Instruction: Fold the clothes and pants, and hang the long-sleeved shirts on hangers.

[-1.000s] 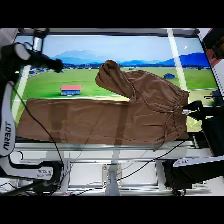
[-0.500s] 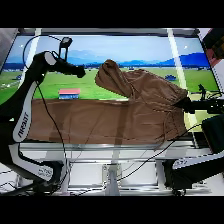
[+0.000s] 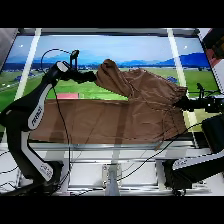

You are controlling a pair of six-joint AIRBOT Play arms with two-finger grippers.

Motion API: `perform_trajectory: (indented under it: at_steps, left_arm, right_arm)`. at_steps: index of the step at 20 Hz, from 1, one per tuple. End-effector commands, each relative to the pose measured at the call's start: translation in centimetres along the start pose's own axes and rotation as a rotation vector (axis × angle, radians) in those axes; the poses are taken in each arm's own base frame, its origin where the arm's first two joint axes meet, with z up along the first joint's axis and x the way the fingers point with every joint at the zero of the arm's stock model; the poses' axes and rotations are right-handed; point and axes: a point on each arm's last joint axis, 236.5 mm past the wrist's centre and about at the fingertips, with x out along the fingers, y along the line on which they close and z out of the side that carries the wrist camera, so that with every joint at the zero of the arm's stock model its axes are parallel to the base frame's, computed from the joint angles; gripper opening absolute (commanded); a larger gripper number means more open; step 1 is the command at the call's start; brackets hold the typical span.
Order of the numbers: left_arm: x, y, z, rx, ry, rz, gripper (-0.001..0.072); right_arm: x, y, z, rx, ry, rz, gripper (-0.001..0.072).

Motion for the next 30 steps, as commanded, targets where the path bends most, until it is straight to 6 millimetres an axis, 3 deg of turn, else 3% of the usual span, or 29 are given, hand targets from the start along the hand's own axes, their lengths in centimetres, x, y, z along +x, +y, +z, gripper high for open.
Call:
perform_trajectory:
  at_steps: [1, 6, 9, 11, 14, 17, 20, 23, 25, 27, 29, 30]
  left_arm:
    - [2.2, 0.7, -1.0, -0.065, 0.013, -0.008, 0.0638]
    - [2.7, -0.5, 1.5, -0.043, -0.079, -0.007, 0.0626]
    - [3.5, -1.7, 1.4, -0.016, -0.075, -0.015, 0.0539]
    - [3.7, -1.7, 1.3, -0.015, -0.074, -0.014, 0.0381]
    - [4.2, -2.0, 0.9, -0.003, -0.064, -0.017, 0.0014]
    - [3.3, -2.5, 1.4, 0.076, -0.07, -0.017, 0.0012]
    - [-1.6, -1.2, 5.1, 0.208, -0.156, 0.093, 0.0012]
    - [-10.2, -0.9, 11.5, 0.479, -0.327, 0.313, 0.0012]
    - [-16.6, -2.7, 16.1, 0.618, -0.505, 0.43, 0.0012]
    - [-22.1, -5.3, 19.1, 0.729, -0.667, 0.512, 0.0013]
    - [-25.7, -7.2, 20.5, 0.775, -0.769, 0.543, 0.0013]
    - [-26.6, -7.7, 20.6, 0.777, -0.787, 0.544, 0.0012]
  right_arm:
    - [0.1, 0.1, -0.2, -0.002, 0.01, 0.003, 0.0041]
    - [0.1, 0.1, -0.3, -0.001, 0.011, 0.004, 0.0041]
    - [0.1, 0.1, -0.3, 0.001, 0.012, 0.004, 0.004]
    - [0.1, 0.1, -0.3, 0.001, 0.012, 0.005, 0.0041]
    - [0.1, 0.1, -0.3, 0.003, 0.013, 0.006, 0.0041]
    - [0.0, 0.3, -0.5, 0.005, 0.023, 0.014, 0.0041]
    - [0.0, 0.6, -0.5, 0.008, 0.02, 0.026, 0.004]
    - [0.0, 0.8, -0.3, 0.012, 0.015, 0.035, 0.004]
    - [0.0, 1.0, -0.2, 0.015, 0.011, 0.04, 0.004]
    - [0.0, 1.0, -0.2, 0.016, 0.01, 0.041, 0.004]
    - [0.0, 1.0, -0.2, 0.018, 0.011, 0.041, 0.004]
    - [0.0, 1.0, -0.3, 0.018, 0.012, 0.041, 0.004]
